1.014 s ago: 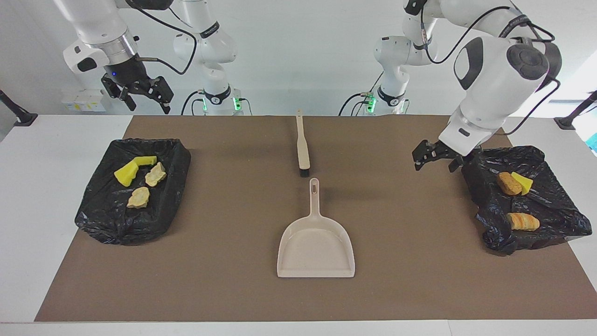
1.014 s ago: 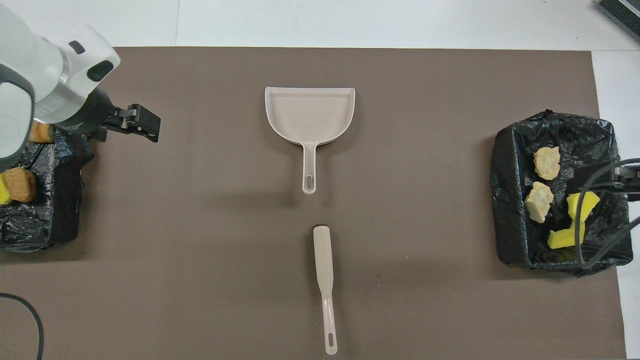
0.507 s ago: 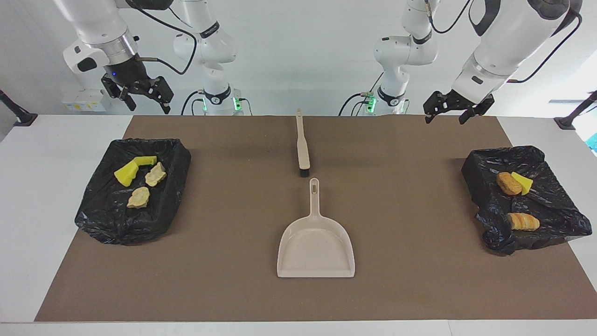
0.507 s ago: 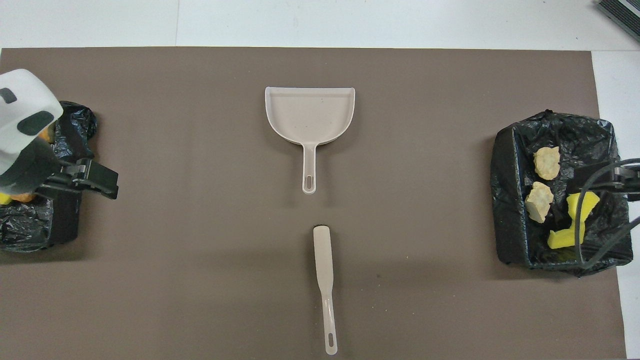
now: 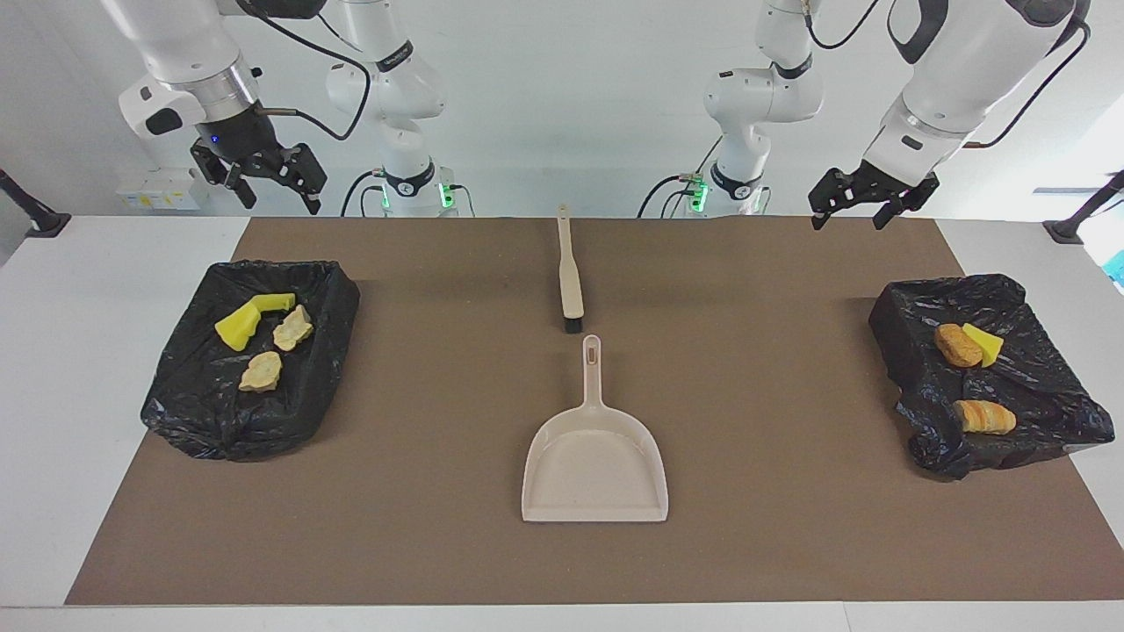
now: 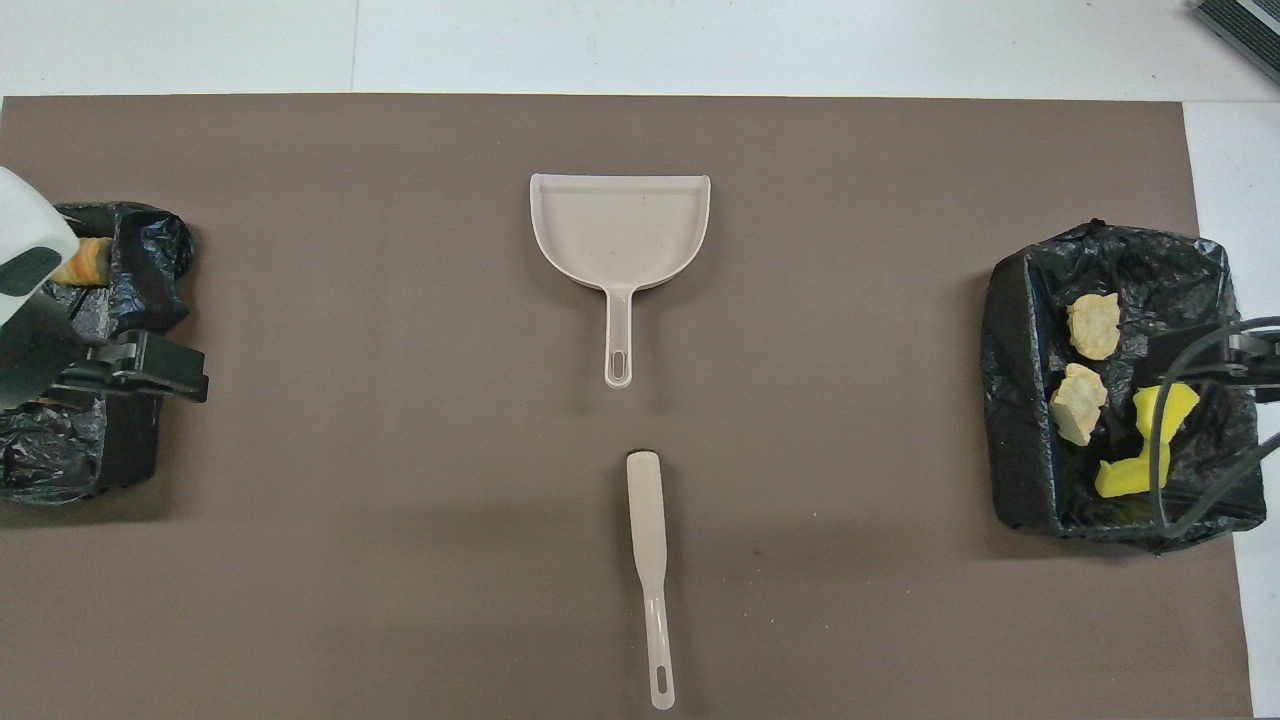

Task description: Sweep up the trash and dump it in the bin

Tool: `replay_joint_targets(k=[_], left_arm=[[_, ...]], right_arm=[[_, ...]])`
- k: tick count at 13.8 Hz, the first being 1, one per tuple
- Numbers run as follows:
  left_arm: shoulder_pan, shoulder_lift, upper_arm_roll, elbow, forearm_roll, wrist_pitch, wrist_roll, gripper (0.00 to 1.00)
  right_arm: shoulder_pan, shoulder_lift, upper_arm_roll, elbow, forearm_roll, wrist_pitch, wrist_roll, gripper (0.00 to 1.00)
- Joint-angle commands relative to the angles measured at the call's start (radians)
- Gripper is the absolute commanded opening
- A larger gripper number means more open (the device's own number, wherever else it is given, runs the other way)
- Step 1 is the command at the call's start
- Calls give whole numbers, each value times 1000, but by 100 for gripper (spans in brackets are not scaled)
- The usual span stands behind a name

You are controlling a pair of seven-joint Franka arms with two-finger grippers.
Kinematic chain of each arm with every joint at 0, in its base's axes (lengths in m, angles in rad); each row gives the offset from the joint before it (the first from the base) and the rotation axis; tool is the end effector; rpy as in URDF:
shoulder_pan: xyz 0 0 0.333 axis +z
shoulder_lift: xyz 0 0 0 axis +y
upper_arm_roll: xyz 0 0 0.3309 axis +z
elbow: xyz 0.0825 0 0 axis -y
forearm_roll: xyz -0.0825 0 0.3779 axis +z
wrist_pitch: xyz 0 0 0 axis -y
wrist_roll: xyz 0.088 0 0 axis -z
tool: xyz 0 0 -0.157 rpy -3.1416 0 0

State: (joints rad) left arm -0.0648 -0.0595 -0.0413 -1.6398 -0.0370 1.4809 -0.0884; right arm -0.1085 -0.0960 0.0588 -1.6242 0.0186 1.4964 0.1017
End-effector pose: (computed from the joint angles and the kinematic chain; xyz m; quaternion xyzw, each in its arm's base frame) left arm 0.5098 -0.0610 0.5822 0.9986 -0.0095 -0.0511 0.0124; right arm 0.5071 -0.0208 0.6090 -0.9970 0.0753 0.0161 0.0060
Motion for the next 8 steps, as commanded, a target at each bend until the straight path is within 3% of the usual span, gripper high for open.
replay_joint_targets(k=[1,8], left_arm=[[16,-14,-9,-26,12,54,21,100],[7,10,-11,3,35,65,25,100]], right_arm=[[-8,-17,7,-20,15,10,19,100],[-8,-16,7,-20,15,10,19,100]])
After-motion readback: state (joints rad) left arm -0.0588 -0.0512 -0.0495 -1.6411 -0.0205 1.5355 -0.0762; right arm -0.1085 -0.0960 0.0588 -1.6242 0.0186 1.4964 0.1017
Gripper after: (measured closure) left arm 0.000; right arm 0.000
